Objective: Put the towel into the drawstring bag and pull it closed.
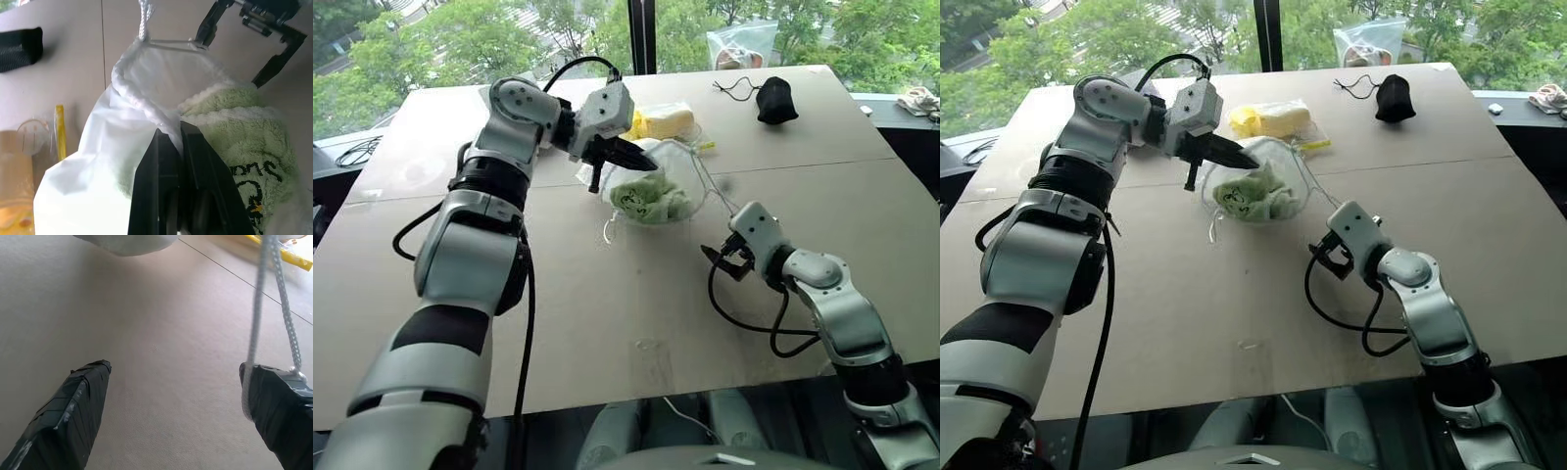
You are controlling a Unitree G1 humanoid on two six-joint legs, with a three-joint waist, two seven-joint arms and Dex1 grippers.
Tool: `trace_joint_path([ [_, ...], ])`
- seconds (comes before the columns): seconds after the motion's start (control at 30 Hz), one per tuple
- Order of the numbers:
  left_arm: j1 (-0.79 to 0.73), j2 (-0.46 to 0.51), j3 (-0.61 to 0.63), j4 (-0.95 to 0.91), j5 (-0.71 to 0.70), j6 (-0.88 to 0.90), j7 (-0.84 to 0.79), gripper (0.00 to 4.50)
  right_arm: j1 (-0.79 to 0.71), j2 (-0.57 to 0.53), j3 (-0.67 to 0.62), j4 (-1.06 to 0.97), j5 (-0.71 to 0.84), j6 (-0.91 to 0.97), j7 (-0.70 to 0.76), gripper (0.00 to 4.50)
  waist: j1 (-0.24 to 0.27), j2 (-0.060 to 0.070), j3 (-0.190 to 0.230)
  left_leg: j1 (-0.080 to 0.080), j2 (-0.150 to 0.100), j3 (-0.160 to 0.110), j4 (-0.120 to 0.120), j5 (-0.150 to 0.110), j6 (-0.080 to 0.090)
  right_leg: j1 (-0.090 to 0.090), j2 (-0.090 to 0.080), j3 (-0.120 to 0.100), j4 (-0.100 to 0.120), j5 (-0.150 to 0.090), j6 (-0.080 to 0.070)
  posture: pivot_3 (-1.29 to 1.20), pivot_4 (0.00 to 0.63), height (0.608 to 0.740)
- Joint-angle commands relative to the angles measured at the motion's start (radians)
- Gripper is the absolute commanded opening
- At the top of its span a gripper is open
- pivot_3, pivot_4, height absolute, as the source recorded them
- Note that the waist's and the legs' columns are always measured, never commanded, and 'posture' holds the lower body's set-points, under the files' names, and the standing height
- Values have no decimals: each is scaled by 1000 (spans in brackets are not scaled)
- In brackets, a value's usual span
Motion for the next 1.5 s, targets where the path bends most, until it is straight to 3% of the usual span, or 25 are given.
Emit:
trace_joint_path([
  [0.03, 22, -18, -22, 61, 106, -176, 125, 0, -7, 0, -4, -36, 11, 42, -20, 4450, 5, 0, 0, 0, 0, 0, 0, 0, 0, 0, 0, 0, 0, 0, 0, 0, 150, 740],
  [0.17, 57, -41, -10, 101, 155, -218, 204, 0, -32, 11, -12, -38, 46, 87, -16, 4450, 7, 0, 0, -1, 0, 0, 1, 0, 0, 0, -1, -1, 0, 0, 0, 0, 150, 740],
  [0.27, 99, -26, 35, 85, 133, -240, 211, 856, -33, -25, -2, -88, 103, 160, 48, 4500, 4, 0, 0, -1, -1, -1, 2, 0, 0, 0, -1, -1, 0, 0, 0, 0, 150, 740],
  [0.4, 164, 17, 150, -4, 20, -121, 148, 2782, -47, -39, -43, -118, 137, 170, 33, 4500, -2, 0, 0, -1, -1, -1, 1, 0, 0, -1, 0, 0, 1, 0, 0, 0, 150, 740],
  [0.47, 260, 72, 208, -173, -86, 40, 26, 2782, -82, -24, -29, -32, 109, 108, -8, 4500, -14, 0, 0, -1, 0, -1, 1, 0, 0, -1, 0, 0, 2, 0, 0, 0, 150, 740],
  [0.53, 343, 106, 247, -340, -157, 196, 3, 2782, -102, -7, -12, 34, 107, 60, -17, 4500, -23, 0, 0, -1, 0, -1, 1, 0, 0, -2, 0, 1, 2, 0, 0, 0, 150, 740],
  [0.63, 488, 170, 329, -620, -257, 464, 77, 2782, -155, 48, 24, 212, 104, -51, -16, 4500, -26, 0, 0, -1, 0, -1, 2, 0, 0, -1, 0, 0, 2, 0, 0, 0, 150, 740],
  [0.73, 633, 223, 406, -793, -292, 587, 175, 2782, -215, 81, 31, 392, 76, -167, -36, 4500, -27, 1, 0, 0, 0, -1, 2, 0, 0, -1, 0, 1, 2, 0, 0, 0, 150, 740],
  [0.83, 800, 241, 466, -902, -305, 623, 257, 2853, -235, 98, -4, 442, 100, -233, -37, 3696, -28, 1, -1, 1, 0, -1, 2, 0, 0, 0, 0, 0, 2, 0, 0, 0, 150, 740],
  [1.03, 984, 190, 441, -1040, -289, 623, 370, 2853, -194, 85, -19, 395, 124, -243, -13, 806, -9, 1, -1, 1, 0, -6, 3, 0, 0, 4, 0, -3, 0, 0, 0, 0, 150, 740],
  [1.1, 995, 151, 407, -1034, -244, 579, 432, 2853, -175, 75, -24, 360, 127, -229, -13, 68, 4, 2, -1, 1, 0, -6, 3, 0, 0, 4, 0, -3, 0, 0, 0, 0, 150, 740],
  [1.4, 940, -18, 233, -859, -41, 408, 653, 2853, -111, 35, -53, 141, 149, -102, -46, 68, 13, 2, -2, 2, -1, -6, 3, 0, 0, 5, -1, -4, 0, 0, 0, 0, 150, 740],
  [1.5, 912, -57, 211, -765, 16, 355, 741, 1570, -98, 36, -64, 90, 153, -68, -66, 0, 17, 4, -4, 3, -1, -6, 3, 0, 0, 7, -1, -4, 0, 0, 0, 0, 150, 740],
])
